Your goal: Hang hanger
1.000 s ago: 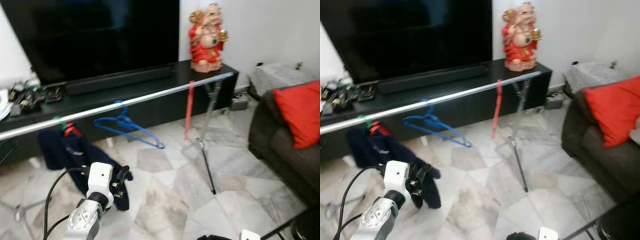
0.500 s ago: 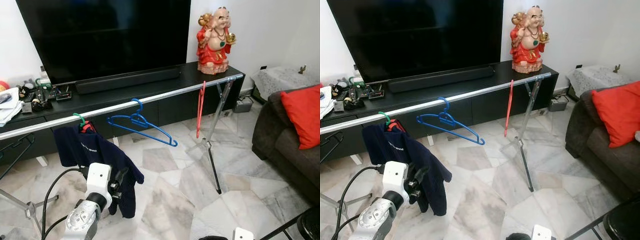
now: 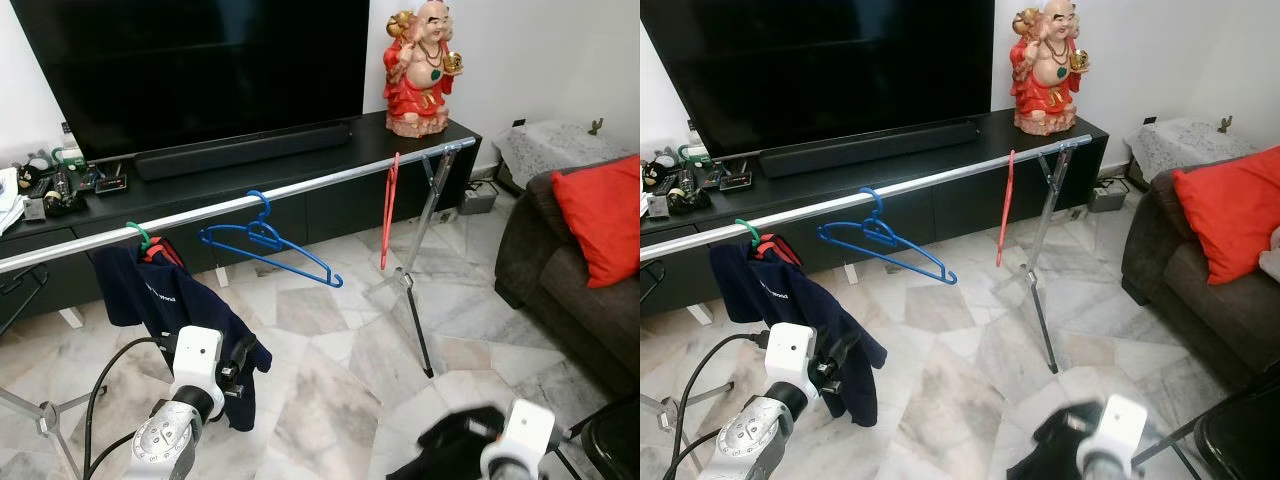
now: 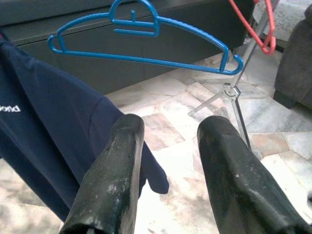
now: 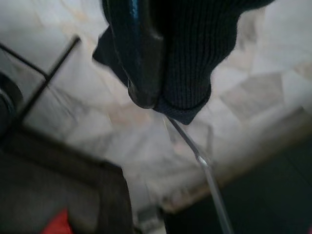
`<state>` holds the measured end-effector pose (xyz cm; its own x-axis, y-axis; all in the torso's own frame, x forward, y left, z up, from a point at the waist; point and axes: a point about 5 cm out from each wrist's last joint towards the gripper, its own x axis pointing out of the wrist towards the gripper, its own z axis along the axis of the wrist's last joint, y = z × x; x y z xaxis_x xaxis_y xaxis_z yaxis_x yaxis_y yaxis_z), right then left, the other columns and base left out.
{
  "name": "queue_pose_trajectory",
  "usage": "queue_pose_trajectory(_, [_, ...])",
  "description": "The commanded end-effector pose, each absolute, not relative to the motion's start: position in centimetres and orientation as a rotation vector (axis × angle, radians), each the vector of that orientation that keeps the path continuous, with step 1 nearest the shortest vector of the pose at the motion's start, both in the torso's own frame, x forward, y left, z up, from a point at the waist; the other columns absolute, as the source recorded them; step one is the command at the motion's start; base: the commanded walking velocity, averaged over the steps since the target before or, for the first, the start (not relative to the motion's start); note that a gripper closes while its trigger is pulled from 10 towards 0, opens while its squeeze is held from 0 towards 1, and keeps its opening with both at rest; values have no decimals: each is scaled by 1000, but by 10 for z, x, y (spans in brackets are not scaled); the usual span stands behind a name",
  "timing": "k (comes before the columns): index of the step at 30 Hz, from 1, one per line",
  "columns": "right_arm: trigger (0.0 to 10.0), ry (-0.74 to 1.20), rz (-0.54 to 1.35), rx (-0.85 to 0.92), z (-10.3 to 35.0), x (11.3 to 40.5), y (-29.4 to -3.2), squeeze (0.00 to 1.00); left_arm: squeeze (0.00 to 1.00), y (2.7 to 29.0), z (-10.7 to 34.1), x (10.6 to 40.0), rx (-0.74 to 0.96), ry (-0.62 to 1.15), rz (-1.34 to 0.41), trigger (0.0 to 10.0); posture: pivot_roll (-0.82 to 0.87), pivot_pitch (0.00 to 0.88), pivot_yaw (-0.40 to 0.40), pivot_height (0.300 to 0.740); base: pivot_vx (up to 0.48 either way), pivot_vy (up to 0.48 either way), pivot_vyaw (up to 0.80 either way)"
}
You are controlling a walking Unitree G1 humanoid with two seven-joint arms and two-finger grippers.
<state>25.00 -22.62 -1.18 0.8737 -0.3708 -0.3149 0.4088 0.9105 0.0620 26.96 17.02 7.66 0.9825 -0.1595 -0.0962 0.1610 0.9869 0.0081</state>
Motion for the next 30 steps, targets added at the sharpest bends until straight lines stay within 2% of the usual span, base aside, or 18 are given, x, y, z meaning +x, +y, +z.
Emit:
queue_pose_trajectory(1, [10000,267,-397,105,-12,243,-221,0,0,170,79,269,11,82,-156,10000,102,0,30,740,0,0,0])
queue_pose_trajectory(9, [10000,88,-361,37,11,220,-210,0,0,171,78,268,11,82,-150,10000,70,27,36,740,0,0,0])
queue_pose_trajectory(18, [10000,29,-311,31,34,218,-202,0,0,171,80,268,12,67,-140,10000,57,39,41,740,0,0,0])
queue_pose_trajectory(26, [10000,30,-266,43,47,227,-194,0,0,203,95,283,129,-1,-21,10000,66,41,28,740,0,0,0])
queue_pose_trajectory(30, [10000,41,-270,40,46,227,-194,0,0,205,102,288,155,-16,-71,10000,70,33,27,740,0,0,0])
